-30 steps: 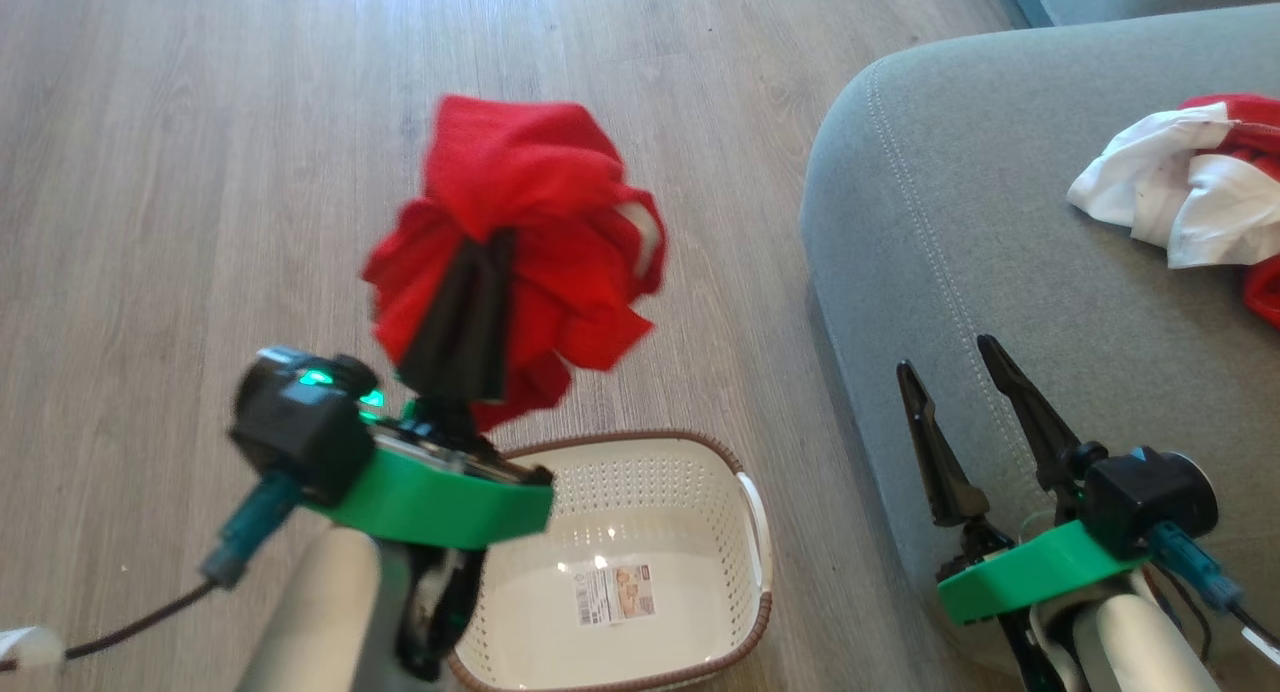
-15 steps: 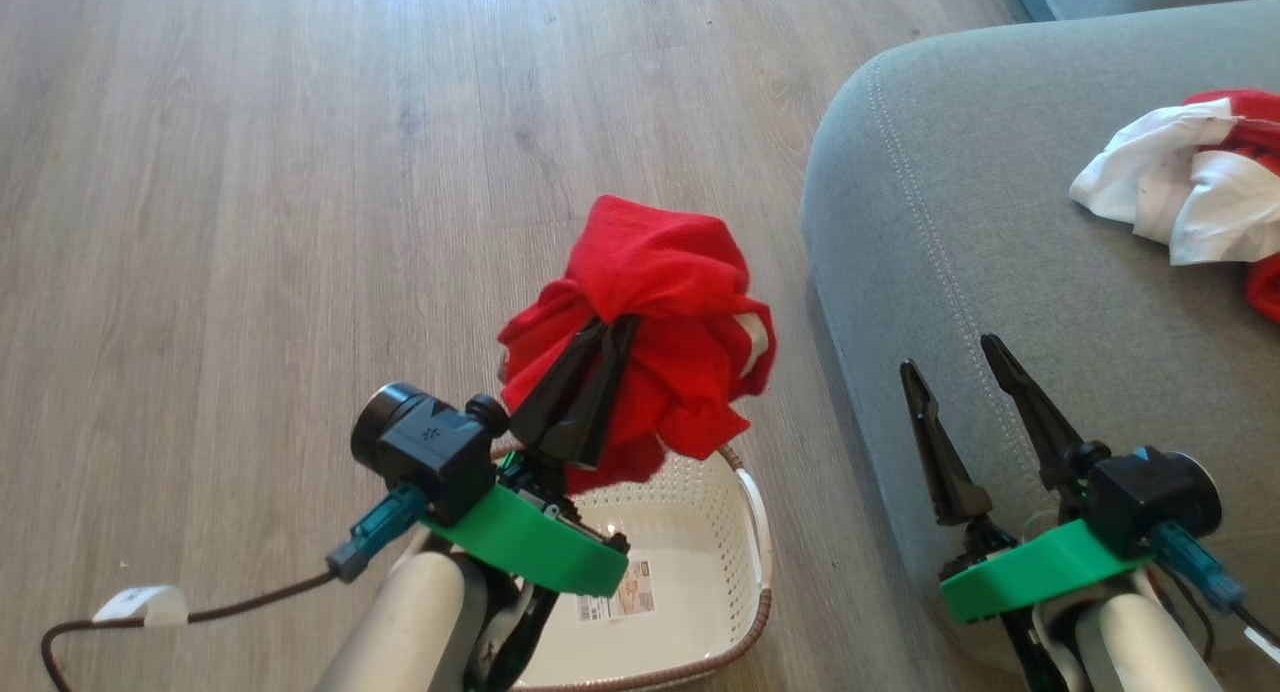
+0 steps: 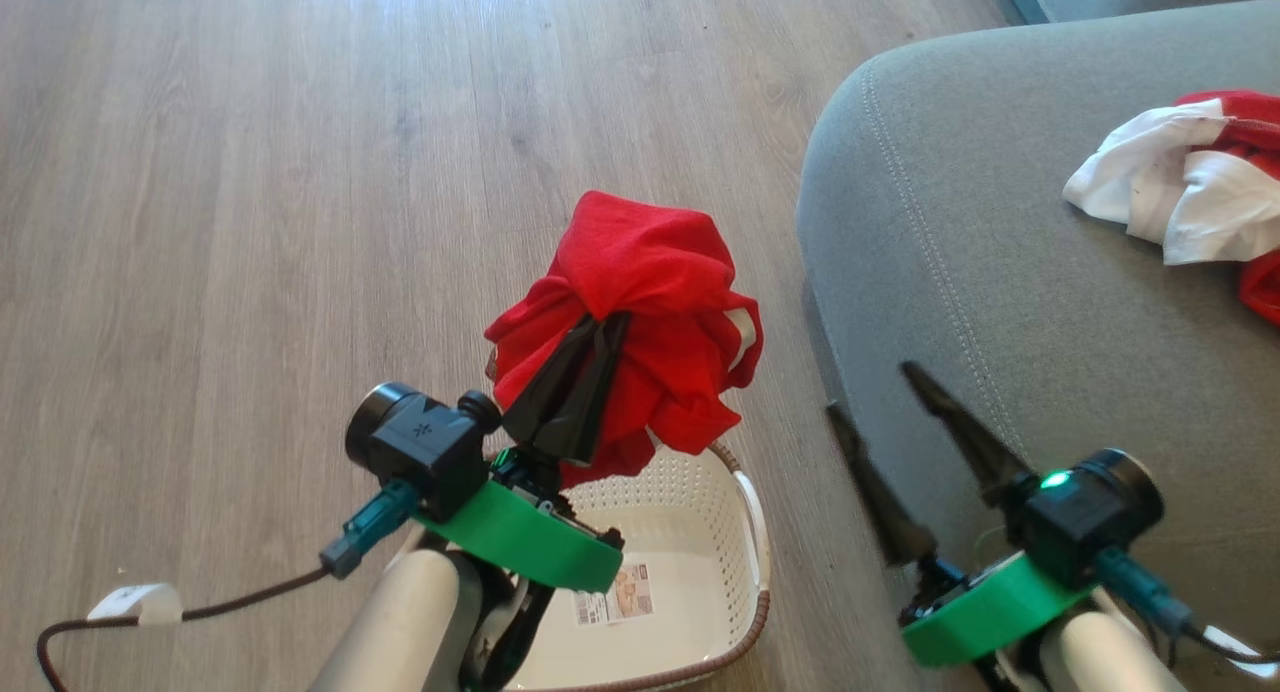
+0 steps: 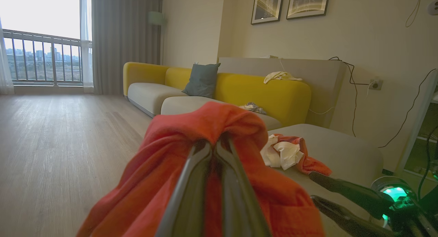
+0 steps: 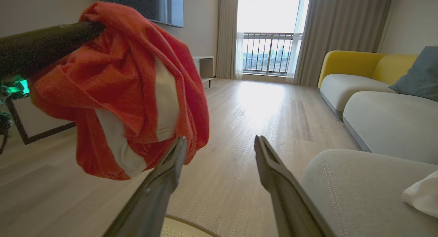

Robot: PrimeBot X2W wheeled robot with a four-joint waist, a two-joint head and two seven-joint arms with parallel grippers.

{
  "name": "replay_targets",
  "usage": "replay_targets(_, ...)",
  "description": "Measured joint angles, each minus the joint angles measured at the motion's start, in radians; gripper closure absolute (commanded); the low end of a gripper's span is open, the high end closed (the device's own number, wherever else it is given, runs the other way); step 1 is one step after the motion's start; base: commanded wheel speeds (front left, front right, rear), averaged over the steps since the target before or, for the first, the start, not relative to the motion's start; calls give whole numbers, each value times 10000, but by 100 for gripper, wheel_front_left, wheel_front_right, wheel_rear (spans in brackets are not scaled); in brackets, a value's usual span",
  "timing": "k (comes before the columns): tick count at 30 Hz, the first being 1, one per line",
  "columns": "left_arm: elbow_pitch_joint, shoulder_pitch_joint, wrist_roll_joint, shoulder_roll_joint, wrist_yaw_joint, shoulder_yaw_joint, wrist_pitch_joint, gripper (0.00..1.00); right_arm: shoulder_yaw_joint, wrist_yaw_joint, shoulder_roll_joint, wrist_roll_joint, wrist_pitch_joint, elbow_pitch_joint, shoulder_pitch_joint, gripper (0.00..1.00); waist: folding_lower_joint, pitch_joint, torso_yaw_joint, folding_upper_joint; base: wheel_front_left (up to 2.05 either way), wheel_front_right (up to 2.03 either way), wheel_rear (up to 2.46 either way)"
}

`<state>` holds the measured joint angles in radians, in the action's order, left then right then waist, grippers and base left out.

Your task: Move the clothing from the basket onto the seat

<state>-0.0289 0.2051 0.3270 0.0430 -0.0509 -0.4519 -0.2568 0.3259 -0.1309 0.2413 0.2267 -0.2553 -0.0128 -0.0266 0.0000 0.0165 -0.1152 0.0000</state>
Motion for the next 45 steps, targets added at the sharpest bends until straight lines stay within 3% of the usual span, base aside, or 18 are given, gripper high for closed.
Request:
replay_targets(3,12,6,-15,2,-48,-31,0,100,788,0,518,33,0,-157,-131,0,0,12,-3,0,0,0,0)
replay_targets(19,314,396,-111,17,-182,-943,2,100,2970,0,1939,38,0,552,-2156,0,0,83,267,0,0,0,0)
replay_targets(28,491,398,4,31,-355,-1407,0,100,3670,0,2305,42,0,1122,-2840,0,0,58,492,0,0,0,0)
replay_targets(35,915,415,4,56,-616,-2010,2,100,4823,0,2583,-42,0,1289,-3455,0,0,-5,627,0,0,0,0)
replay_targets(42,1108,457,84,77,-704,-2360,2,100,5214,-2,2556,-69,0,1544,-3593,0,0,-42,757,0,0,0,0)
replay_targets(43,1131,457,92,79,-706,-2370,2,100,5221,-2,2527,-69,0,1574,-3597,4,0,-39,770,0,0,0,0)
replay_targets(44,1145,458,92,79,-708,-2380,2,100,5208,-2,2491,-63,0,1580,-3598,65,0,-35,783,0,0,0,0)
replay_targets(45,1152,459,92,79,-708,-2387,2,100,5160,-2,2431,-56,0,1578,-3598,100,0,-29,796,0,0,0,0)
